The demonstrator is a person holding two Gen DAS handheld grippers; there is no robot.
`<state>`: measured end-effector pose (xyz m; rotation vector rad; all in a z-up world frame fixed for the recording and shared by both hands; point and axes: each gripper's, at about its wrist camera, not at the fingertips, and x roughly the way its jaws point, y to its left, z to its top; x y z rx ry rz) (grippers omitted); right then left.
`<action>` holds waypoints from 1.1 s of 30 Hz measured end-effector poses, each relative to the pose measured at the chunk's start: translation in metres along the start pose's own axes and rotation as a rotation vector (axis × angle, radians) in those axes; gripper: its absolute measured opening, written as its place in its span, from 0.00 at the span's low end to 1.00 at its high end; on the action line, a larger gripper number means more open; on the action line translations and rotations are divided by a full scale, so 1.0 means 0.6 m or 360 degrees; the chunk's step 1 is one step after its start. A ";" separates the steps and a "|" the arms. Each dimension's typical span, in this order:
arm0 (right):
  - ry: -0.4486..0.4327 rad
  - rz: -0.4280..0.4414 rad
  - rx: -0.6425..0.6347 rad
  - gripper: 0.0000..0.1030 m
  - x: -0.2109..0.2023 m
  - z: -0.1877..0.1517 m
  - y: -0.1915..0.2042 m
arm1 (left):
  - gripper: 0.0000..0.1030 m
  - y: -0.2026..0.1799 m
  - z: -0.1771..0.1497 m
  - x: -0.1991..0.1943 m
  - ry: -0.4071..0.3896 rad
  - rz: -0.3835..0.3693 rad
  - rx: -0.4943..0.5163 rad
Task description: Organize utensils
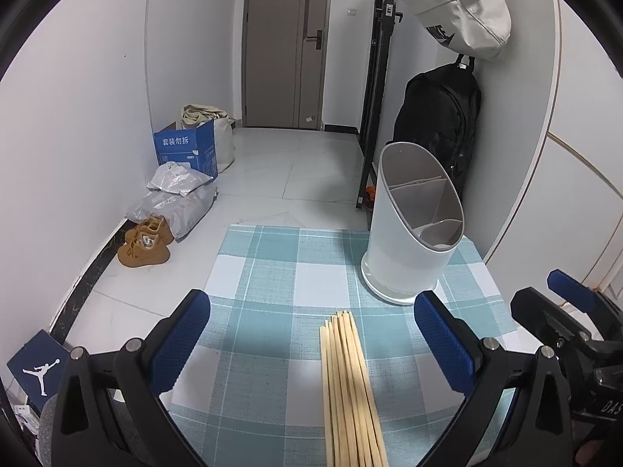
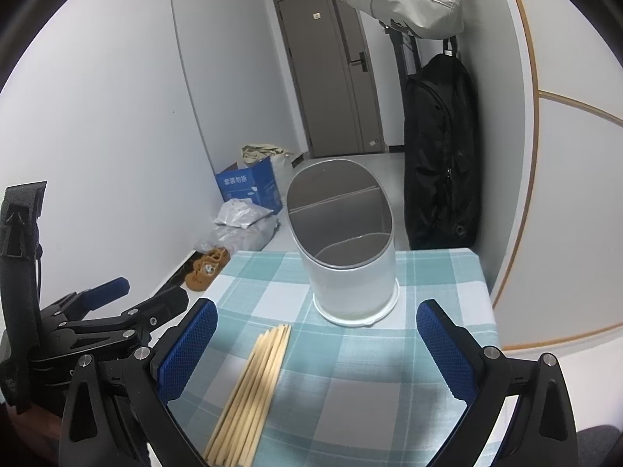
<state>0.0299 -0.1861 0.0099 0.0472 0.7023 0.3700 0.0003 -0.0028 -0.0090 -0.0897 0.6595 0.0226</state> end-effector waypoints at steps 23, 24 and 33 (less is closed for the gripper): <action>-0.0016 -0.0012 -0.0001 1.00 -0.001 0.001 0.002 | 0.99 0.004 0.002 -0.001 0.0002 -0.0028 -0.0012; -0.0015 -0.0011 -0.0002 1.00 -0.002 0.001 0.002 | 0.99 0.004 0.002 -0.001 0.0004 -0.0028 -0.0012; -0.0016 -0.0012 -0.0001 1.00 -0.002 0.000 0.002 | 0.99 0.005 0.003 0.002 0.0011 -0.0032 -0.0017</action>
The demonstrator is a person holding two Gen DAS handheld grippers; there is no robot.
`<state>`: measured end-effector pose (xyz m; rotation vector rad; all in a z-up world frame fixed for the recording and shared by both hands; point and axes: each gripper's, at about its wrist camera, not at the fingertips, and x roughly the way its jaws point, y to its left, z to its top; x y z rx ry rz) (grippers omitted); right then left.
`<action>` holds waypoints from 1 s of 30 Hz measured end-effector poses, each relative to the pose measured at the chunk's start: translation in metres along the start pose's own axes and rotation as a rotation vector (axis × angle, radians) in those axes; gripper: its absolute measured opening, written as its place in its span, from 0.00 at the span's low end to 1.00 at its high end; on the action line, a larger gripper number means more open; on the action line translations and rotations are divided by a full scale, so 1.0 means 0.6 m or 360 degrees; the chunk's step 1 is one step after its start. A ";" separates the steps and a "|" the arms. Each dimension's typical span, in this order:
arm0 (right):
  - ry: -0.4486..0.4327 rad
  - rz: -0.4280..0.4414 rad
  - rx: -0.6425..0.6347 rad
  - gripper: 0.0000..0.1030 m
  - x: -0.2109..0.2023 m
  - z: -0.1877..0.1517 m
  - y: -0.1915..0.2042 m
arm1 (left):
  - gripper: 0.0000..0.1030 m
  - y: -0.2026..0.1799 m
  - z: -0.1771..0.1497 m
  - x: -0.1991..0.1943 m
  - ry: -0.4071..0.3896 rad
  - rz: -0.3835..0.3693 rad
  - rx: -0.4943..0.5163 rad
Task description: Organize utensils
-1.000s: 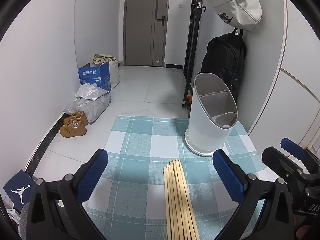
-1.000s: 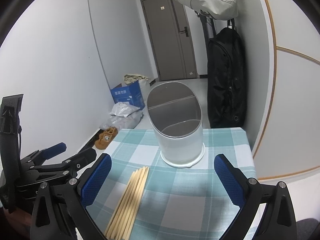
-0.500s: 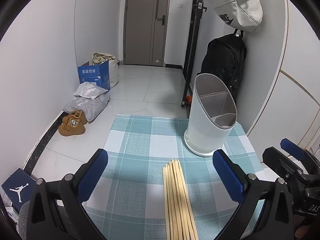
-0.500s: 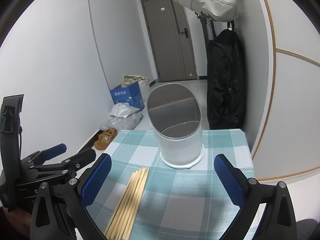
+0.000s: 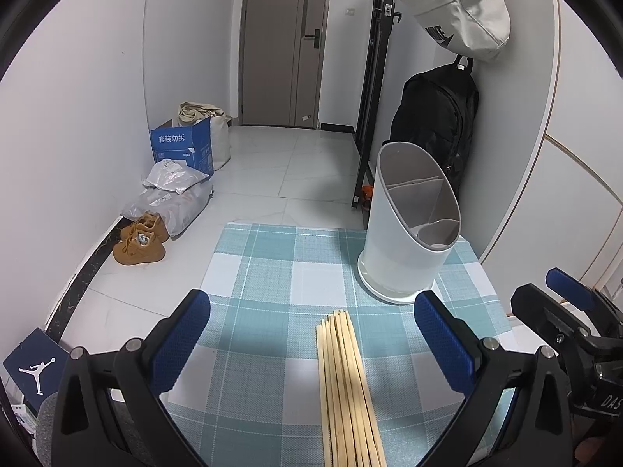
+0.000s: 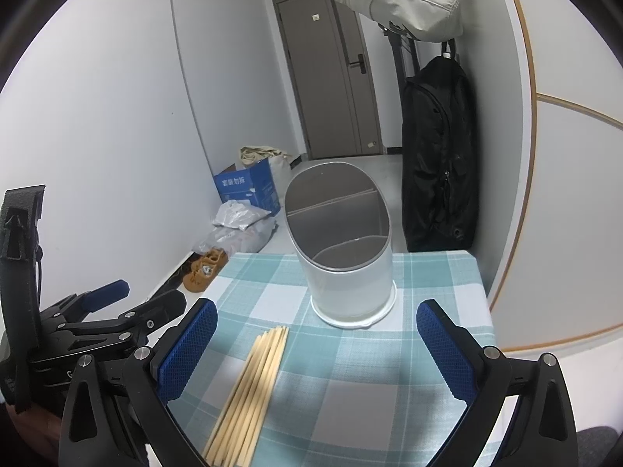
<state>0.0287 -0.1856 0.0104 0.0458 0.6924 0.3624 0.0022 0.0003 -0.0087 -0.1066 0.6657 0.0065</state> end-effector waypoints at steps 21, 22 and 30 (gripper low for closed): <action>0.0055 -0.0006 -0.0005 1.00 0.021 -0.003 0.001 | 0.99 0.018 -0.002 0.030 0.0047 -0.0055 -0.0040; 0.0067 0.0002 0.0002 1.00 0.024 -0.003 0.000 | 0.99 0.022 -0.002 0.033 0.0048 -0.0066 -0.0051; 0.0288 0.0048 -0.0028 0.92 0.082 -0.014 0.012 | 0.99 0.083 0.003 0.053 0.0081 -0.0137 -0.0225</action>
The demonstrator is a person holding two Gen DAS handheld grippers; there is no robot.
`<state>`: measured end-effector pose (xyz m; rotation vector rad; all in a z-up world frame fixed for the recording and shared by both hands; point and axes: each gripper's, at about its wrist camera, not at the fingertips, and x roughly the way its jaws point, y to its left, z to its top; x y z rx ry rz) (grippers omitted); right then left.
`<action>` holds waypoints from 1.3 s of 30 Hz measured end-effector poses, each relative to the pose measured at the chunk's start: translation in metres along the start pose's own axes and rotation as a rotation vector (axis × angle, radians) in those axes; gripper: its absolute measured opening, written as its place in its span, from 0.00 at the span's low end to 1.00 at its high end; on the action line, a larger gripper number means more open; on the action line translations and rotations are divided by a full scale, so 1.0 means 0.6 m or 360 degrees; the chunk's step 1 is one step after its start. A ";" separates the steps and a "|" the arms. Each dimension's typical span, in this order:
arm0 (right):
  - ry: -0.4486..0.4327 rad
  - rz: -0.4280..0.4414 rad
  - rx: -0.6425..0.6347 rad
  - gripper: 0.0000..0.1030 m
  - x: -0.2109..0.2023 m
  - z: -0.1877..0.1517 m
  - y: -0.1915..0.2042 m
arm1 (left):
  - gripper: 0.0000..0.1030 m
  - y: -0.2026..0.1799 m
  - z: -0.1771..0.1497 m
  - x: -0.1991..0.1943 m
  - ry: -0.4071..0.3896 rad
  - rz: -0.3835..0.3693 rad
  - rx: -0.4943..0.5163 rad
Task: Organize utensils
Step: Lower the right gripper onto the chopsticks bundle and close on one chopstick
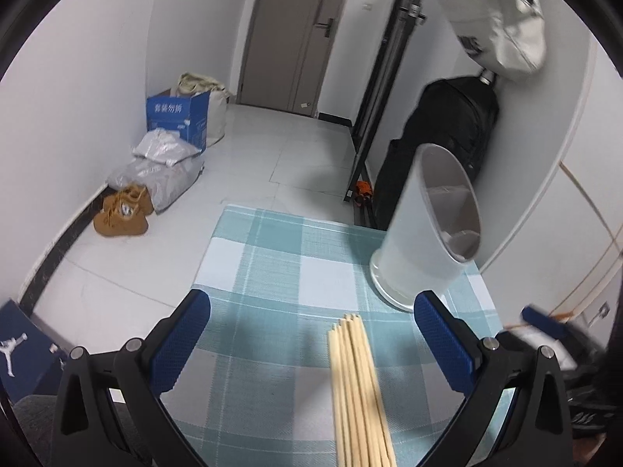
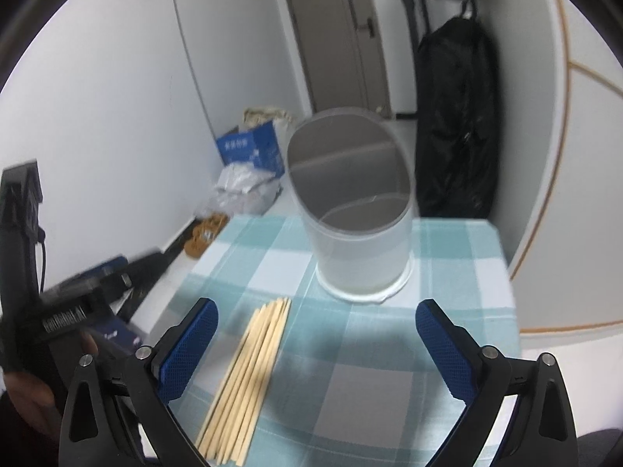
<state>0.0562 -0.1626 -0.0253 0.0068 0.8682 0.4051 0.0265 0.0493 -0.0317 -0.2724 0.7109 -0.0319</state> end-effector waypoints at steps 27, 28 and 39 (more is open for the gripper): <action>0.0715 -0.0160 -0.0303 0.19 0.215 -0.028 0.082 | 0.99 0.125 0.025 0.029 0.0151 -0.0107 -0.0498; 0.0718 -0.0165 -0.0303 0.19 0.214 -0.028 0.083 | 0.99 0.124 0.025 0.028 0.0155 -0.0110 -0.0497; 0.0774 -0.0295 -0.0482 0.18 0.249 -0.004 0.115 | 0.99 0.144 0.026 0.027 0.0159 -0.0063 -0.0503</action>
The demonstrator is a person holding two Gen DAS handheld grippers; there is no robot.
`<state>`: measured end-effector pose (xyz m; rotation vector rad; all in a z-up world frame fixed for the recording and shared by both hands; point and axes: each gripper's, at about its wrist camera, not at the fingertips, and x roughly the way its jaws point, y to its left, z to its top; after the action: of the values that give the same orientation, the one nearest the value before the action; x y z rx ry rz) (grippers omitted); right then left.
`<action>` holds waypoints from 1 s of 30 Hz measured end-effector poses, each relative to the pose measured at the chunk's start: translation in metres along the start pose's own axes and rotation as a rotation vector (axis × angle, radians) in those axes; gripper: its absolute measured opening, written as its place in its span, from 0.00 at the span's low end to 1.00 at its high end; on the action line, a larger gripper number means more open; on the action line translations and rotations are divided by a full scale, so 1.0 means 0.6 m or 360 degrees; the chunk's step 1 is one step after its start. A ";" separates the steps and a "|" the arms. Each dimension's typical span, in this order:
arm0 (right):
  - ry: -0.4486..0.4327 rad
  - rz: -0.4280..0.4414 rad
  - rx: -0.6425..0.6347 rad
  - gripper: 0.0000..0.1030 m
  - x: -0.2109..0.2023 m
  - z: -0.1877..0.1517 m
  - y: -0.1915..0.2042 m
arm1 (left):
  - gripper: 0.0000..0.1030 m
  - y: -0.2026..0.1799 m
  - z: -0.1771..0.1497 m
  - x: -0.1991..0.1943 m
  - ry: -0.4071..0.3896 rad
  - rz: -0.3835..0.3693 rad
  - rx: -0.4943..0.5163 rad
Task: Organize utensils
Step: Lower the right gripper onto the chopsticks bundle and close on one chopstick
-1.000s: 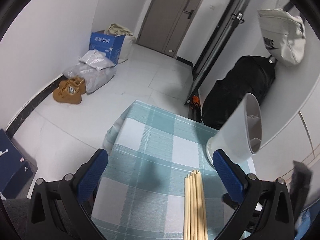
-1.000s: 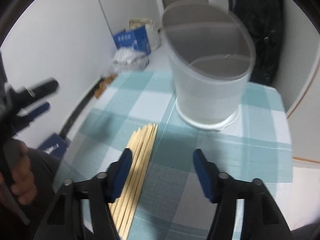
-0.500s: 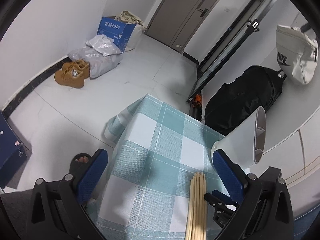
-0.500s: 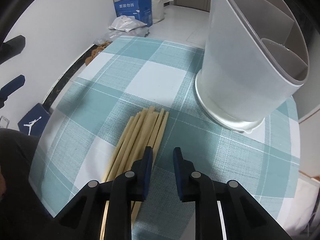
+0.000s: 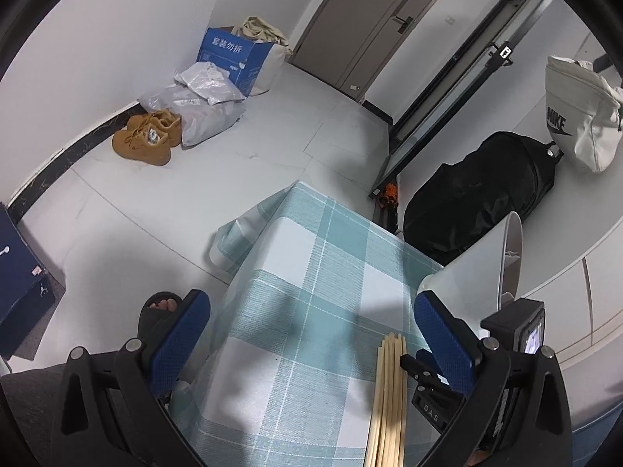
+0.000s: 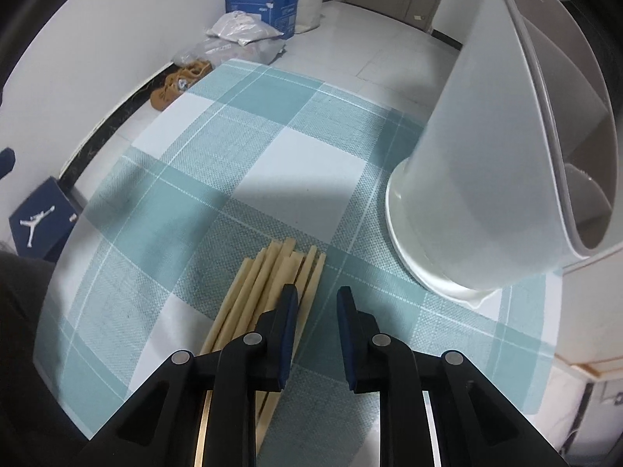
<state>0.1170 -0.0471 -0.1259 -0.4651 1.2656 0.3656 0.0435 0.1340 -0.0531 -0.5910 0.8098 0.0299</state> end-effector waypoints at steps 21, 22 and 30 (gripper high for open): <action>0.0051 0.0023 -0.0037 0.07 0.004 -0.009 0.008 | 0.99 0.001 -0.004 0.007 0.0042 0.0012 -0.0010; 0.0071 -0.0021 -0.0044 0.09 0.009 -0.011 0.008 | 0.99 -0.001 -0.005 0.008 0.0047 0.0014 -0.0006; 0.0070 0.0011 -0.0003 0.09 0.022 0.003 -0.001 | 0.99 -0.003 -0.006 0.012 0.0067 0.0019 0.0008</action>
<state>0.1220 -0.0464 -0.1380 -0.4727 1.3096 0.3642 0.0465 0.1294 -0.0590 -0.5834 0.8541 0.0264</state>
